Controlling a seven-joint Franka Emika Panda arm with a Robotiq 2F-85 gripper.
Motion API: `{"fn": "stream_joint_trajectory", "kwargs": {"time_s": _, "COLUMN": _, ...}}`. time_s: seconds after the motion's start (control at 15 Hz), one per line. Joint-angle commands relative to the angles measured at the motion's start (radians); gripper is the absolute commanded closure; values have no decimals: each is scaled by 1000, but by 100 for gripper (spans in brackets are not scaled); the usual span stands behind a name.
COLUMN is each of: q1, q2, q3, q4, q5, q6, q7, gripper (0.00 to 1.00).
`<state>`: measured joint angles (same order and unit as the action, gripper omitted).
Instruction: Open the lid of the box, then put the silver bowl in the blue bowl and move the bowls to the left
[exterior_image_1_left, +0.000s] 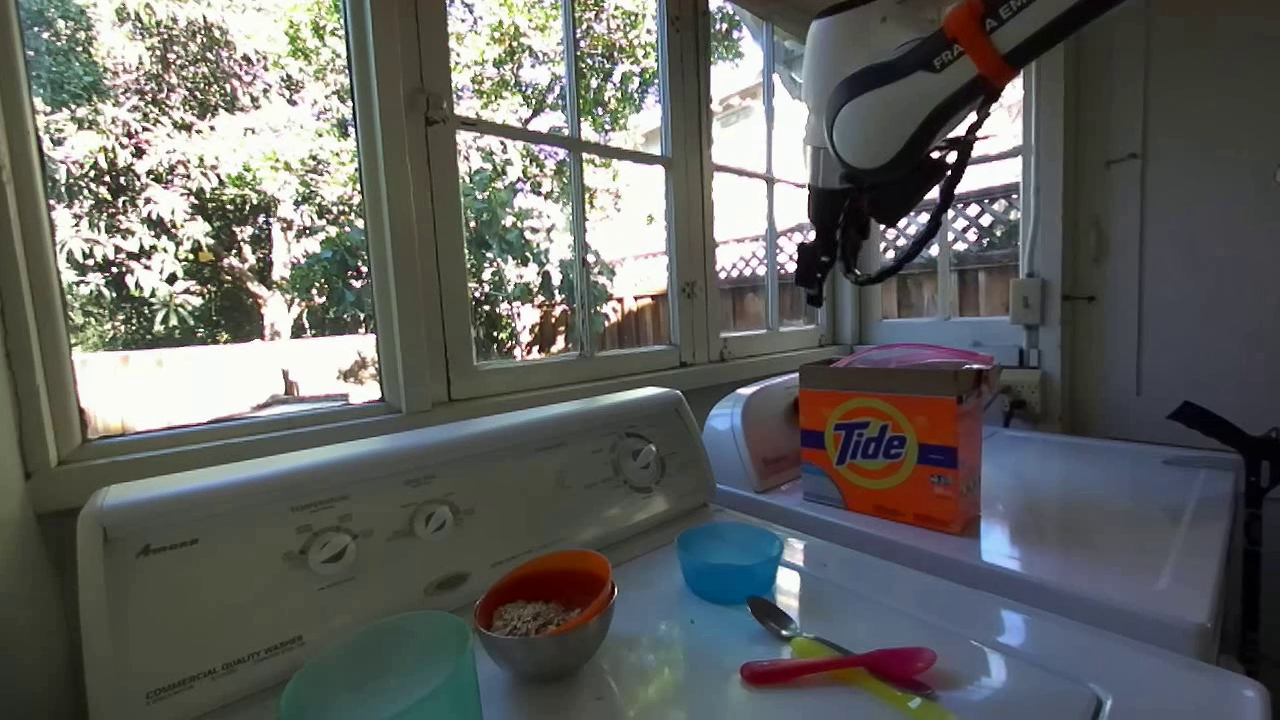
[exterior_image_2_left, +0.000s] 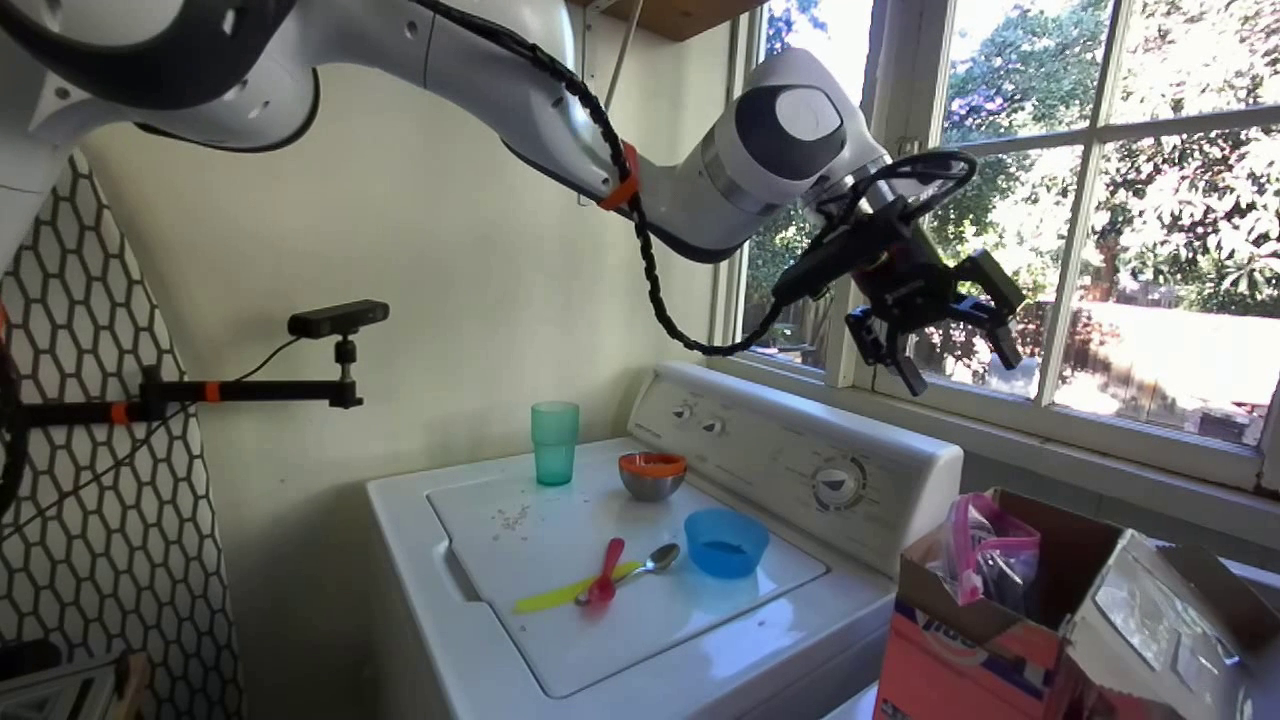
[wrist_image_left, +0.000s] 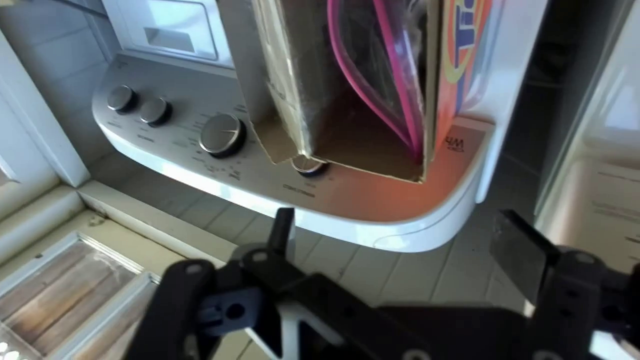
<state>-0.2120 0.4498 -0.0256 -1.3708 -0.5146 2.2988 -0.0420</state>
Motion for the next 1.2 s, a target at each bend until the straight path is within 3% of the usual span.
{"fn": "stream_joint_trajectory", "kwargs": {"time_s": 0.0, "q1": -8, "q2": -70, "q3": 10, "q4": -182, "q5": 161, "q6": 134, "q7": -185, "gripper": 0}}
{"fn": "stream_joint_trajectory", "kwargs": {"time_s": 0.2, "q1": -20, "q2": -59, "q3": 47, "q4": -240, "q5": 311, "q6": 141, "q7": -349, "gripper": 0}}
{"fn": "stream_joint_trajectory", "kwargs": {"time_s": 0.47, "q1": -3, "q2": -59, "q3": 86, "q4": -297, "q5": 461, "q6": 22, "q7": -459, "gripper": 0}}
{"fn": "stream_joint_trajectory", "kwargs": {"time_s": 0.73, "q1": 51, "q2": -47, "q3": 110, "q4": -313, "q5": 540, "q6": -153, "q7": -396, "gripper": 0}}
{"fn": "stream_joint_trajectory", "kwargs": {"time_s": 1.07, "q1": 85, "q2": -27, "q3": 95, "q4": -291, "q5": 514, "q6": -142, "q7": -393, "gripper": 0}}
{"fn": "stream_joint_trajectory", "kwargs": {"time_s": 1.13, "q1": 95, "q2": -10, "q3": 85, "q4": -264, "q5": 530, "q6": -157, "q7": -309, "gripper": 0}}
